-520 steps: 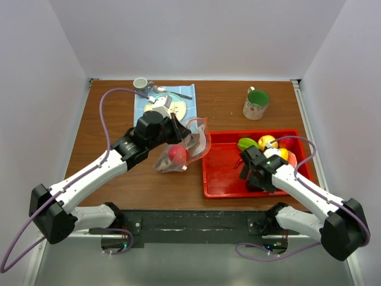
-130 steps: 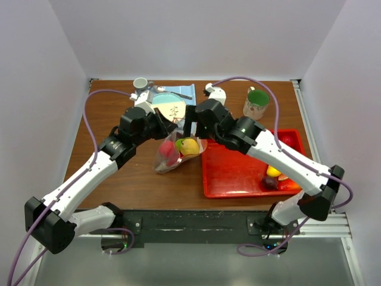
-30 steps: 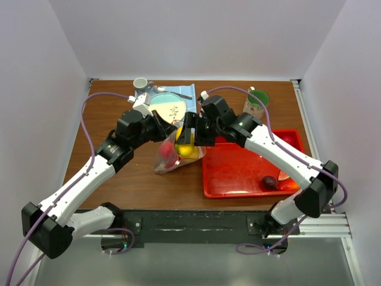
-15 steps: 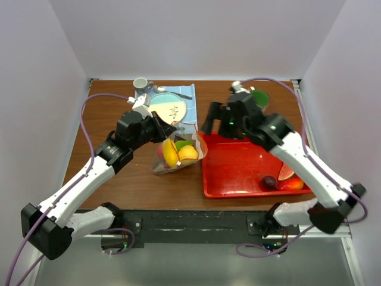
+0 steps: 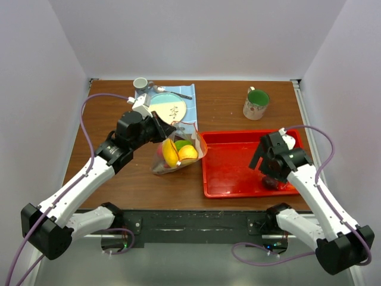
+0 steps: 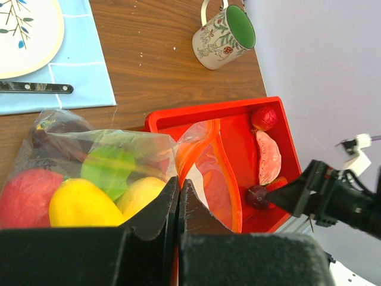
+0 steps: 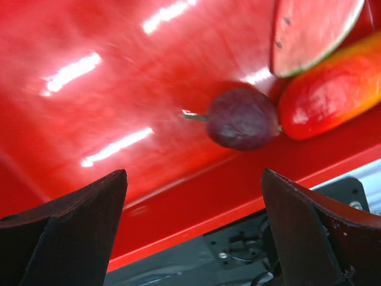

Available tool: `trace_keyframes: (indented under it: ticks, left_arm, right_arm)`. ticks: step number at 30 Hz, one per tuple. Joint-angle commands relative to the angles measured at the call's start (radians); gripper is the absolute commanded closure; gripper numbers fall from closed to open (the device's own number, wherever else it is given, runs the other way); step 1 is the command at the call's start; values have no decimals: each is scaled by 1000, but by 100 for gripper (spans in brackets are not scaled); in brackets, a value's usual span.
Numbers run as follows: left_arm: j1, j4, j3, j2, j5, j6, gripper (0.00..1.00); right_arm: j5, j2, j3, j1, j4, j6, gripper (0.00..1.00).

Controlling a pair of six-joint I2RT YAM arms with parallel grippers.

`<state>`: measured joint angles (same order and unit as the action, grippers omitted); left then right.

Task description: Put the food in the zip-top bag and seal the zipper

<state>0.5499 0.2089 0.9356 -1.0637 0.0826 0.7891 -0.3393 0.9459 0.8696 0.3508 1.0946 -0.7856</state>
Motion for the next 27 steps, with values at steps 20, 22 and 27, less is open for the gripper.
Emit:
trace_keyframes:
  ticks: [20,22,27]
  left_arm:
    - [-15,-55,8,36,22,-22,100]
    - [-15,-57,9,36,20,-19,100]
    - [-15,-55,8,34,19,-21,100]
  right_arm:
    - [-21,131,-224,-171,-278,-168,1]
    - [-18,146,-228,-174,-300,-172,1]
    - [-20,174,-224,-180,-329,-152,18]
